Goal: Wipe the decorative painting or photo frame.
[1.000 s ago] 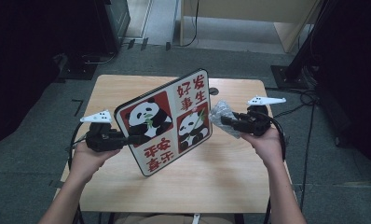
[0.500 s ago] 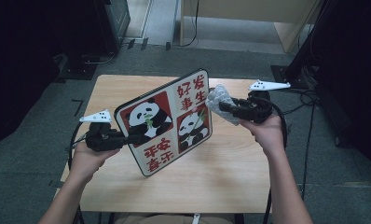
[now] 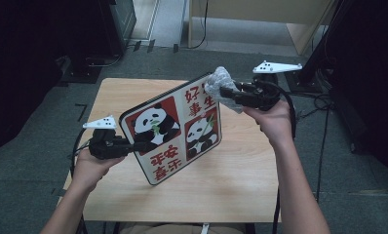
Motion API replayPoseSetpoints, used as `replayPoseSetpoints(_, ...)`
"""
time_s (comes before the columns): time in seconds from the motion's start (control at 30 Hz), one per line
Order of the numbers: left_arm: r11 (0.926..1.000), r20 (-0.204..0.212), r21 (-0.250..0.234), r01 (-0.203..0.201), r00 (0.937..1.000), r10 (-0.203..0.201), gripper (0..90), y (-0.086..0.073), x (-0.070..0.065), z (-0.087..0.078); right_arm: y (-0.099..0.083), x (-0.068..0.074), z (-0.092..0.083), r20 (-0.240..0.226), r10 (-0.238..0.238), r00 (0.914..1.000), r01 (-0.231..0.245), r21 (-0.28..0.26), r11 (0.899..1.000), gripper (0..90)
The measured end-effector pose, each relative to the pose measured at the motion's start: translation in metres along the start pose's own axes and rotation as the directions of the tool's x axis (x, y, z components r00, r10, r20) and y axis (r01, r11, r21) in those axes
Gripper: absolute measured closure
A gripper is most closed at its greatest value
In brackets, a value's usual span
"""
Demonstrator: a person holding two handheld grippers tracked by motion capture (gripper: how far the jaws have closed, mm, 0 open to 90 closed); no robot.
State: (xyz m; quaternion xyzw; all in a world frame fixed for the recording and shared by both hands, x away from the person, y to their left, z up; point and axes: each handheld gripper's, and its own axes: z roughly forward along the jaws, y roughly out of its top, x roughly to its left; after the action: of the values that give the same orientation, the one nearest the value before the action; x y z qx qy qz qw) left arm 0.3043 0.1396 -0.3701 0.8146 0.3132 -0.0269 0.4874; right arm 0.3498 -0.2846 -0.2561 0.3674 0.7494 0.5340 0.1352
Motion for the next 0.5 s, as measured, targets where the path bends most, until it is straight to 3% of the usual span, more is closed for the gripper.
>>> replayPoseSetpoints(0.2, 1.0000, 0.006, 0.001, -0.004, 1.0000, 0.004, 78.5, 0.000, 0.001, -0.001, 0.009, 0.006, 0.007, -0.021, 0.000, 0.9998, -0.001, -0.022, 1.000, 61.6)
replayPoseSetpoints(0.5, 0.9999, 0.011, 0.005, -0.011, 0.9999, 0.011, 78.5, 0.000, 0.002, -0.002, 0.002, 0.003, 0.021, -0.043, 0.000, 0.9991, 0.000, -0.006, 1.000, 61.0)
